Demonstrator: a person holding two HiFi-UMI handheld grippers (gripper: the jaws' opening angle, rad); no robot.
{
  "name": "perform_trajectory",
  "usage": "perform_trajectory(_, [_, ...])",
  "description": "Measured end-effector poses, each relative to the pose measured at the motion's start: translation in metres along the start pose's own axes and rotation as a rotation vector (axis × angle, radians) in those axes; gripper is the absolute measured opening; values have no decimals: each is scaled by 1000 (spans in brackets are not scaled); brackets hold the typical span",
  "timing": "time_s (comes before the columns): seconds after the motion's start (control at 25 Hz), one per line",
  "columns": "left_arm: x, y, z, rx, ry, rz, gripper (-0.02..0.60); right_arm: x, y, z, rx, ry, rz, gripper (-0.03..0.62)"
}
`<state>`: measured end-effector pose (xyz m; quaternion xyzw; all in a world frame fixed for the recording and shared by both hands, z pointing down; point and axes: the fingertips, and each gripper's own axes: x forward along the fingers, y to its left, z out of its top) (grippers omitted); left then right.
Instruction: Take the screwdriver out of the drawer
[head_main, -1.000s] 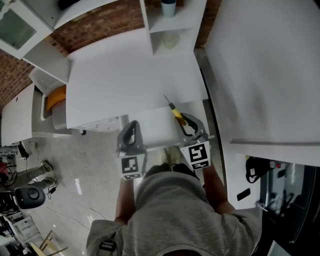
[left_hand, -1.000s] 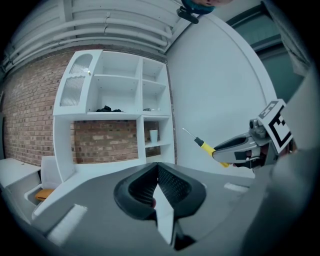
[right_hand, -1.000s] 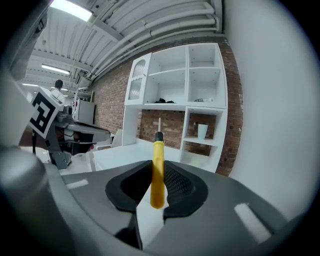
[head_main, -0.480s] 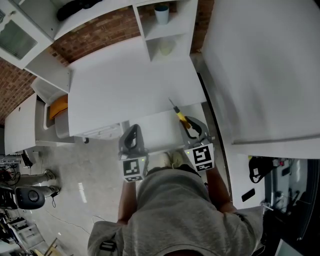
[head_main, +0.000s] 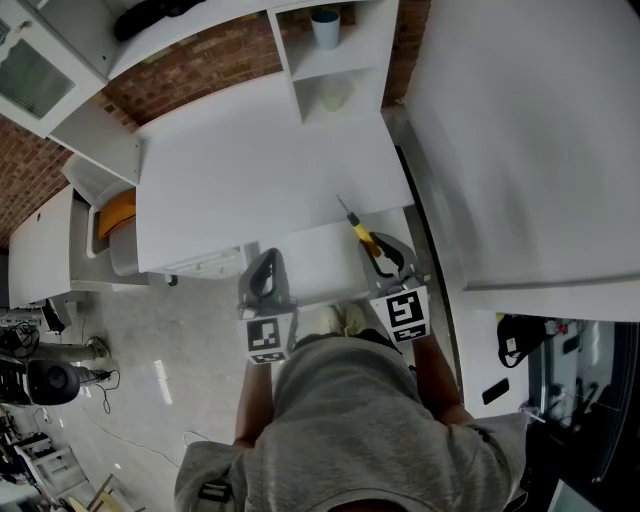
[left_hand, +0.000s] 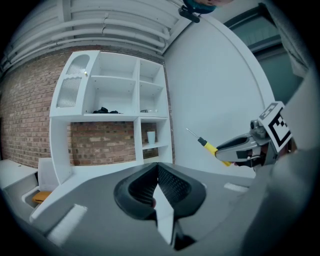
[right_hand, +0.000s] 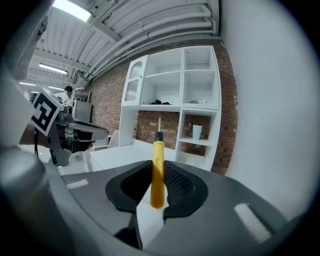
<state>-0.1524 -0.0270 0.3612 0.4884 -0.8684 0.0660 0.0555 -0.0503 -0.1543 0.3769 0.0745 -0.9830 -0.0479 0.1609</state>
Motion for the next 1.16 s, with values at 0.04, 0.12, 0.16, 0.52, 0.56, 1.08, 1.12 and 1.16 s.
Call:
perform_trajectory(0.04, [0, 1, 0, 0, 0, 1, 12, 1, 0, 0, 0, -1, 1, 78])
perform_trajectory(0.12, [1, 2, 0, 6, -7, 4, 12, 2, 0, 1, -4, -3, 2, 78])
perform_trajectory(0.16, [1, 2, 0, 10, -9, 4, 12, 2, 0, 0, -6, -3, 3, 78])
perform_trajectory(0.52, [0, 2, -2, 1, -3, 15, 12, 3, 2, 1, -15, -8, 17, 77])
perform_trajectory(0.56, [0, 1, -2, -2, -3, 15, 12, 2, 2, 1, -15, -6, 19, 77])
perform_trajectory(1.08, [0, 4, -4, 5, 1, 15, 12, 3, 2, 1, -20, -7, 20, 77])
perform_trajectory(1.12, [0, 3, -5, 6, 2, 14, 12, 3, 2, 1, -20, -7, 20, 77])
perform_trajectory(1.16, [0, 3, -5, 6, 2, 14, 12, 3, 2, 0, -20, -7, 19, 77])
